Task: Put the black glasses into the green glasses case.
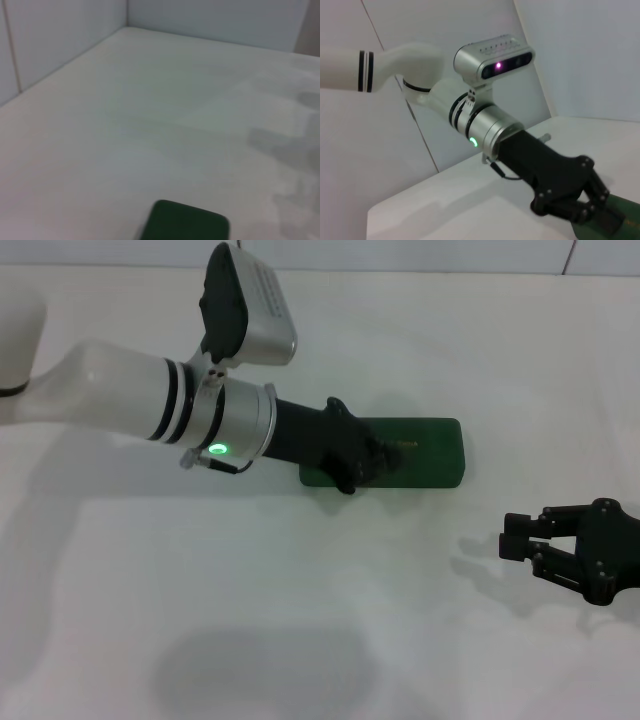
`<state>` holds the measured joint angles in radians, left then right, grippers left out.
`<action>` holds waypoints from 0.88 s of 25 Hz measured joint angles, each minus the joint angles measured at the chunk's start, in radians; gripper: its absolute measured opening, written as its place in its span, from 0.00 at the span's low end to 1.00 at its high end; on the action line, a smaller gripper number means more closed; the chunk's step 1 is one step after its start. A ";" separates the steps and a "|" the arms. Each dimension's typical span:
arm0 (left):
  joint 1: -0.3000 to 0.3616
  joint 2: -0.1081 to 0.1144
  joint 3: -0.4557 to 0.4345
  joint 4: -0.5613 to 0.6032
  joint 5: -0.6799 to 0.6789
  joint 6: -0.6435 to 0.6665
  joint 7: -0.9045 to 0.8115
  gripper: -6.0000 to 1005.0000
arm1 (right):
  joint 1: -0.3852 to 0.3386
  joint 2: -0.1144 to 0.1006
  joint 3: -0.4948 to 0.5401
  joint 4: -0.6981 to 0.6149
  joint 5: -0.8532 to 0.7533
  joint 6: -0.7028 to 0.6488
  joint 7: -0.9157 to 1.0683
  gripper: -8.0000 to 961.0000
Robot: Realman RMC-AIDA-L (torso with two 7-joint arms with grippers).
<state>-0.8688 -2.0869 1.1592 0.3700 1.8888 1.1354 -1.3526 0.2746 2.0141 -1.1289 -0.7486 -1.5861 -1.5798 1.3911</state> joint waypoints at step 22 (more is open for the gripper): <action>0.499 0.110 -0.061 0.293 -0.460 0.779 0.187 0.45 | 0.086 0.011 -0.025 -0.058 0.087 -0.248 -0.025 0.59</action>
<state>-0.3696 -1.9773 1.0982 0.6628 1.4285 1.9144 -1.1651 0.3611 2.0256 -1.1542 -0.8070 -1.4987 -1.8281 1.3658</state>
